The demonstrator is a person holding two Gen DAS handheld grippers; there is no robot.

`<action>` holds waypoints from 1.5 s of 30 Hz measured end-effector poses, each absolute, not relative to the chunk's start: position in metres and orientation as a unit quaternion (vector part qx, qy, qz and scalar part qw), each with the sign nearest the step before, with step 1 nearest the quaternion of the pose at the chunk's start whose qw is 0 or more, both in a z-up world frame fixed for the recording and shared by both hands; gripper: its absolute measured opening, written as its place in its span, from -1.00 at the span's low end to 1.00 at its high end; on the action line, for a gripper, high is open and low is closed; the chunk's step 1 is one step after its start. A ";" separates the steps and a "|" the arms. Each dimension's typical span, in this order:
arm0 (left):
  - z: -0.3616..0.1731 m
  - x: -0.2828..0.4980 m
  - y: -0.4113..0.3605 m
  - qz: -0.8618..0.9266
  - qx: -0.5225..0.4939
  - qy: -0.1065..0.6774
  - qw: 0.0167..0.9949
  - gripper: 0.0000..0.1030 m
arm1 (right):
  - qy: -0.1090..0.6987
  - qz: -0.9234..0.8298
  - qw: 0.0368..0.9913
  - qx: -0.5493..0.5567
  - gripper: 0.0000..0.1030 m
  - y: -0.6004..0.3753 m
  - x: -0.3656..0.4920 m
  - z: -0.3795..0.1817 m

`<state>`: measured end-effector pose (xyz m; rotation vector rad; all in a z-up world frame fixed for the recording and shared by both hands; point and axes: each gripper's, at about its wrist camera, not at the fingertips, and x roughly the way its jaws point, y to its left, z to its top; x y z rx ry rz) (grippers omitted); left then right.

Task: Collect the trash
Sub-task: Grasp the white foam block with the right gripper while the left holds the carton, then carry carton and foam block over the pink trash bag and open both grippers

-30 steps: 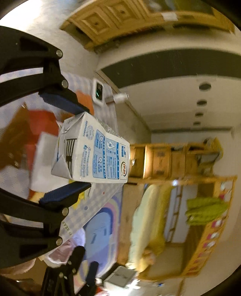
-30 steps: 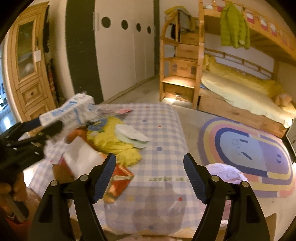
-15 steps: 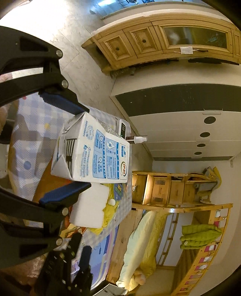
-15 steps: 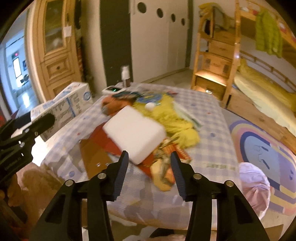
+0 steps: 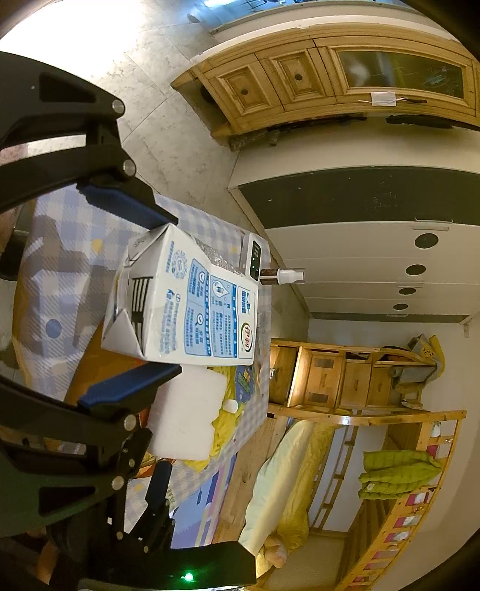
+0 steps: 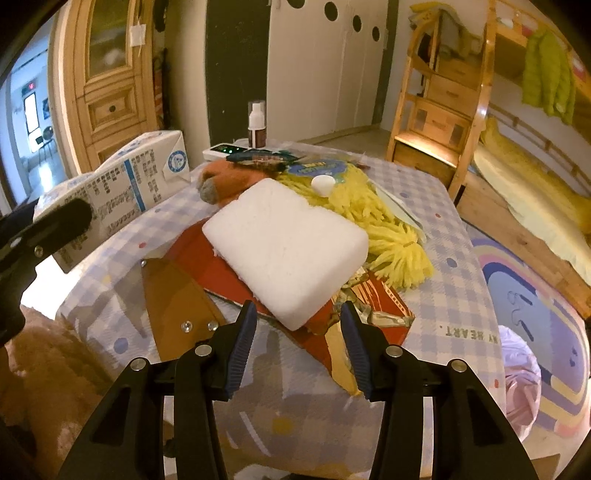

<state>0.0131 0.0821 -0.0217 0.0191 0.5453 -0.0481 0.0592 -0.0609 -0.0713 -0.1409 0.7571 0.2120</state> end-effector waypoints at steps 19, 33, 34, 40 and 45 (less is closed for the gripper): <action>-0.004 -0.005 -0.042 -0.156 0.061 0.225 0.960 0.37 | 0.296 -0.018 0.954 0.037 -0.65 -0.217 -0.020 0.003; -0.029 0.009 -0.206 -0.305 0.102 0.248 0.914 0.37 | 0.340 -0.205 0.911 0.111 -0.63 -0.364 -0.051 -0.047; -0.031 0.013 -0.214 -0.309 0.101 0.252 0.911 0.37 | 0.344 -0.213 0.907 0.116 -0.63 -0.373 -0.051 -0.054; -0.041 0.039 -0.256 -0.322 0.107 0.268 0.902 0.37 | 0.362 -0.239 0.891 0.137 -0.63 -0.407 -0.034 -0.083; -0.050 0.051 -0.279 -0.324 0.112 0.275 0.898 0.42 | 0.371 -0.240 0.885 0.146 -0.51 -0.418 -0.019 -0.102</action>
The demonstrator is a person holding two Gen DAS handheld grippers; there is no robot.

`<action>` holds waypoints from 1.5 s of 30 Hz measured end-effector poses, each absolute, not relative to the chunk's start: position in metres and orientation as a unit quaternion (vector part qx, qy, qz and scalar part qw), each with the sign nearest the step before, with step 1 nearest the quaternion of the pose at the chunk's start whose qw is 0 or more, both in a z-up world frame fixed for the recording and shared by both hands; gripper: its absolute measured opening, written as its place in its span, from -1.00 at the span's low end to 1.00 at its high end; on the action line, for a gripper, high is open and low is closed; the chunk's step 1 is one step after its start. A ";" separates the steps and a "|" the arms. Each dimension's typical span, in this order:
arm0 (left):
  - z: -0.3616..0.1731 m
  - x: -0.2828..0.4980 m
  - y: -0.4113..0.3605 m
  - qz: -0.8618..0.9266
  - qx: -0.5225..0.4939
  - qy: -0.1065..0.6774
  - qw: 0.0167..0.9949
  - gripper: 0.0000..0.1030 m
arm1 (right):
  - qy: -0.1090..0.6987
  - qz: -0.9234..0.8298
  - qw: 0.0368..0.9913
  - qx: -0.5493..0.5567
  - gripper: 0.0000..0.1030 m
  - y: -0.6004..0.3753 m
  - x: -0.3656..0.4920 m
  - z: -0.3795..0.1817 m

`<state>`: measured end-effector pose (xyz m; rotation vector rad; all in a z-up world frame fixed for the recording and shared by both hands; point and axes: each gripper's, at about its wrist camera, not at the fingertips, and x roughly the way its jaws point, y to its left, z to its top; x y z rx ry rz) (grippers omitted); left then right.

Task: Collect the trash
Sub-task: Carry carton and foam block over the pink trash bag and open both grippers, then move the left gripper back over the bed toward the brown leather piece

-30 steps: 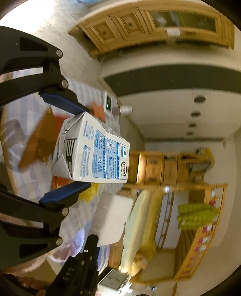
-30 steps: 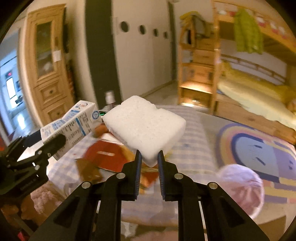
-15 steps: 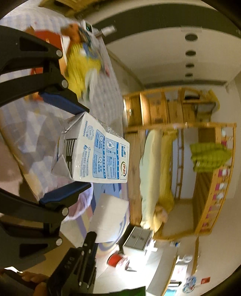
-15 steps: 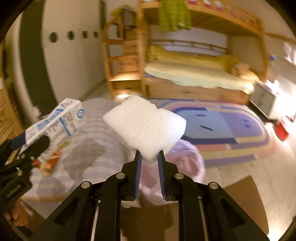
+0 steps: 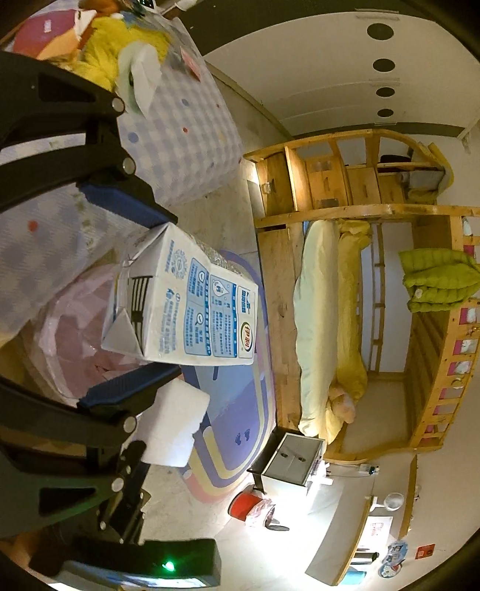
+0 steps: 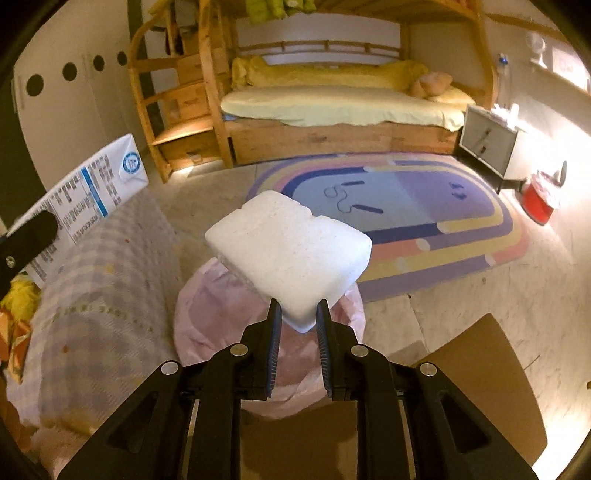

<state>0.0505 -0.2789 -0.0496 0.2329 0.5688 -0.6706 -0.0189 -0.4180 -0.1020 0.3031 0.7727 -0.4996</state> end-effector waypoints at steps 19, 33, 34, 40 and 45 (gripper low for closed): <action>-0.013 0.032 -0.191 -0.275 0.079 0.264 0.921 0.74 | 0.342 -0.163 0.916 0.133 -0.27 -0.351 -0.044 -0.047; -0.012 0.006 -0.041 -0.148 0.056 0.277 0.948 0.74 | 0.327 -0.016 0.943 0.060 -0.21 -0.215 -0.021 -0.015; -0.014 0.004 -0.031 -0.133 0.057 0.275 0.951 0.74 | 0.328 -0.004 0.943 0.058 -0.20 -0.203 -0.017 -0.016; -0.035 -0.002 0.021 -0.065 0.043 0.286 0.955 0.74 | 0.324 0.027 0.945 0.039 -0.06 -0.159 -0.003 -0.026; -0.058 -0.006 0.038 -0.047 0.030 0.308 0.950 0.74 | 0.333 0.039 0.942 0.026 -0.03 -0.137 0.004 -0.036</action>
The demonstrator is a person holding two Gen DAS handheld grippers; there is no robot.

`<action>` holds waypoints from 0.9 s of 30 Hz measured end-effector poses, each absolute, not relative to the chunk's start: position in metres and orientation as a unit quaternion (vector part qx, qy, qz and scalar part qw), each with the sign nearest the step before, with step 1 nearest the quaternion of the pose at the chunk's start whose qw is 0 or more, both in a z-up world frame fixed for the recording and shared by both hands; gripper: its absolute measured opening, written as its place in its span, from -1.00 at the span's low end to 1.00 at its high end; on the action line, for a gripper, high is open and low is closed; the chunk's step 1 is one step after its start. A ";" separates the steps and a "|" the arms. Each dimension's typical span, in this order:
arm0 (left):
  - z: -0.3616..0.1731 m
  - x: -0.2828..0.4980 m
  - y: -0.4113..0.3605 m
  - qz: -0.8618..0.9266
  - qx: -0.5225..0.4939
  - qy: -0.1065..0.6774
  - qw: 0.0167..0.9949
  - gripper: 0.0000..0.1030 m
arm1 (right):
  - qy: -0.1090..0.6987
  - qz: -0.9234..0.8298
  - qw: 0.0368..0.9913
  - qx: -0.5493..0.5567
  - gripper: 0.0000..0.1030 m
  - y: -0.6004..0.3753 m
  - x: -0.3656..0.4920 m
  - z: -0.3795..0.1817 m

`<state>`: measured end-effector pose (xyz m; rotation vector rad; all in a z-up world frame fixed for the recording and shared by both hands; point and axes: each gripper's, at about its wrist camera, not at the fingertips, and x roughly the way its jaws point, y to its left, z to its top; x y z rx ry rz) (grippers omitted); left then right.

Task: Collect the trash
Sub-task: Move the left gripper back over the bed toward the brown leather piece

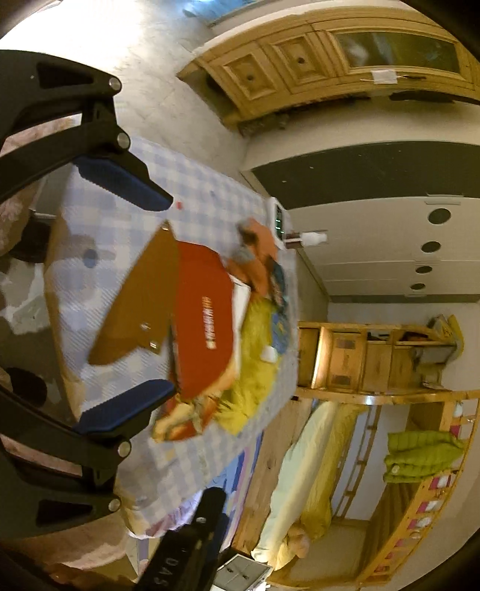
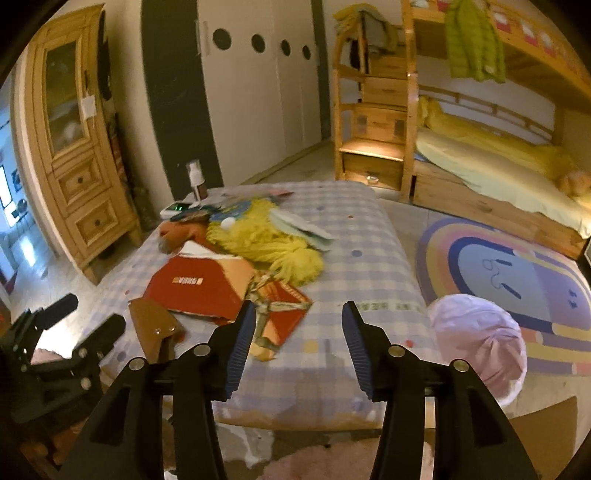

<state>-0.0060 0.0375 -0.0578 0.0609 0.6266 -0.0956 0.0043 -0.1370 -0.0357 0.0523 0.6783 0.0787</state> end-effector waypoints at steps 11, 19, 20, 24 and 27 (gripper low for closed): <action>-0.099 0.008 0.029 -0.036 0.065 0.372 0.925 0.74 | 0.340 0.040 0.939 0.034 -0.02 -0.142 0.004 -0.040; -0.094 0.001 0.074 -0.010 0.002 0.386 0.923 0.57 | 0.341 0.052 0.938 0.035 -0.02 -0.139 0.007 -0.040; -0.094 0.000 0.077 -0.016 -0.008 0.386 0.922 0.56 | 0.341 0.053 0.938 0.035 -0.02 -0.139 0.007 -0.041; -0.091 -0.002 0.072 -0.040 -0.008 0.377 0.925 0.55 | 0.343 0.057 0.937 0.035 -0.02 -0.136 0.008 -0.041; -0.089 0.005 0.059 -0.033 0.000 0.376 0.926 0.65 | 0.343 0.059 0.937 0.032 -0.02 -0.133 0.009 -0.041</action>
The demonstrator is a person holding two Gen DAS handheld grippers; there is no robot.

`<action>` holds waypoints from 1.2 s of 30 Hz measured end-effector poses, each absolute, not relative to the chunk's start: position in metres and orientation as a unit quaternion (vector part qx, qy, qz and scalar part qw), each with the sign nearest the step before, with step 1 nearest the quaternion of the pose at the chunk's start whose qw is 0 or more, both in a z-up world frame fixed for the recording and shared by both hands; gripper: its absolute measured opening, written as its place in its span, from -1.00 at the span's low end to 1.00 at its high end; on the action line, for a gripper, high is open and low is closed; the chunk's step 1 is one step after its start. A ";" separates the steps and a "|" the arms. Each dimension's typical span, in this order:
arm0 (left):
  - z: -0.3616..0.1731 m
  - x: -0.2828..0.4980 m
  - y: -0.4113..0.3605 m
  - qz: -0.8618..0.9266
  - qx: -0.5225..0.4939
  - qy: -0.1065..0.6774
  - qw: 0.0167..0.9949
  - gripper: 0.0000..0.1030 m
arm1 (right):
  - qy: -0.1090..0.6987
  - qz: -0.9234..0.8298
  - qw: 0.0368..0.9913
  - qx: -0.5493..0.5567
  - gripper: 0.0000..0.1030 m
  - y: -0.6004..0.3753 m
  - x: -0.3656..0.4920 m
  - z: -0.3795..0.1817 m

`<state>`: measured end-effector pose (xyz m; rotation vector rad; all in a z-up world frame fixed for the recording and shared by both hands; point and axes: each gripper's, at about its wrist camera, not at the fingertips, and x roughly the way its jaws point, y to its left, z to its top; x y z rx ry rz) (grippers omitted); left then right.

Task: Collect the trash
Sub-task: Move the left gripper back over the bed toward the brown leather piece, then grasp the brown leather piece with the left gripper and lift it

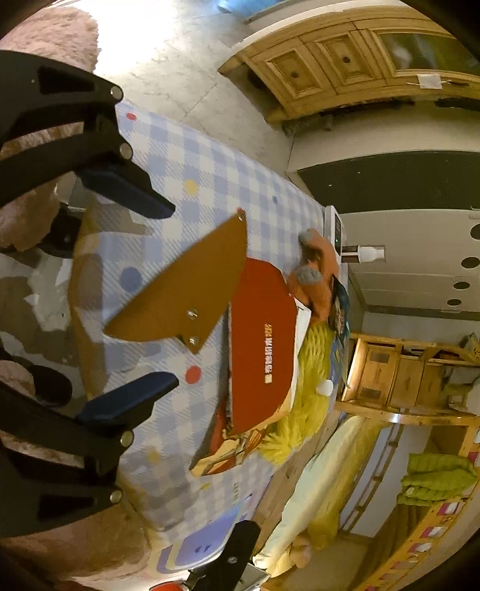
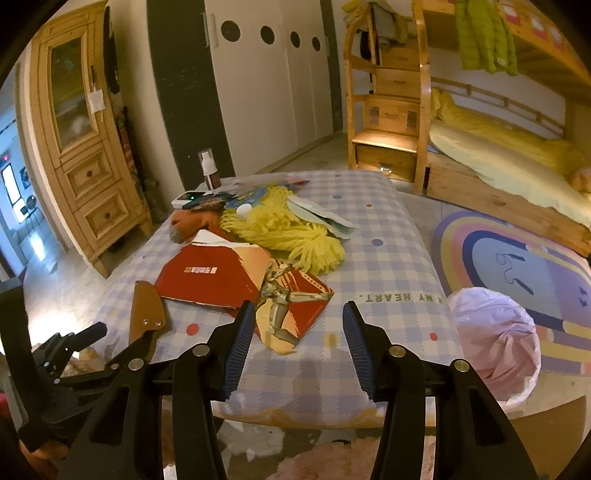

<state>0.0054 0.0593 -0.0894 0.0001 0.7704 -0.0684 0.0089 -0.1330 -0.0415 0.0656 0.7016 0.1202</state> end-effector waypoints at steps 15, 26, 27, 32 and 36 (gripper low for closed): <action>-0.105 0.039 0.050 0.046 0.000 0.401 0.915 0.31 | 0.352 0.064 0.933 0.030 -0.02 -0.130 0.011 -0.047; -0.075 0.007 0.082 -0.022 -0.044 0.350 0.935 -0.55 | 0.357 0.100 0.929 0.020 -0.02 -0.114 0.019 -0.052; -0.074 0.007 0.083 -0.035 -0.048 0.350 0.935 -0.55 | 0.359 0.102 0.928 0.019 -0.02 -0.112 0.020 -0.053; -0.078 0.011 0.087 -0.060 -0.065 0.354 0.931 -0.52 | 0.365 0.107 0.925 0.017 -0.02 -0.106 0.024 -0.058; -0.090 0.015 0.096 -0.041 -0.092 0.377 0.921 -0.05 | 0.367 0.110 0.923 0.015 -0.02 -0.103 0.024 -0.060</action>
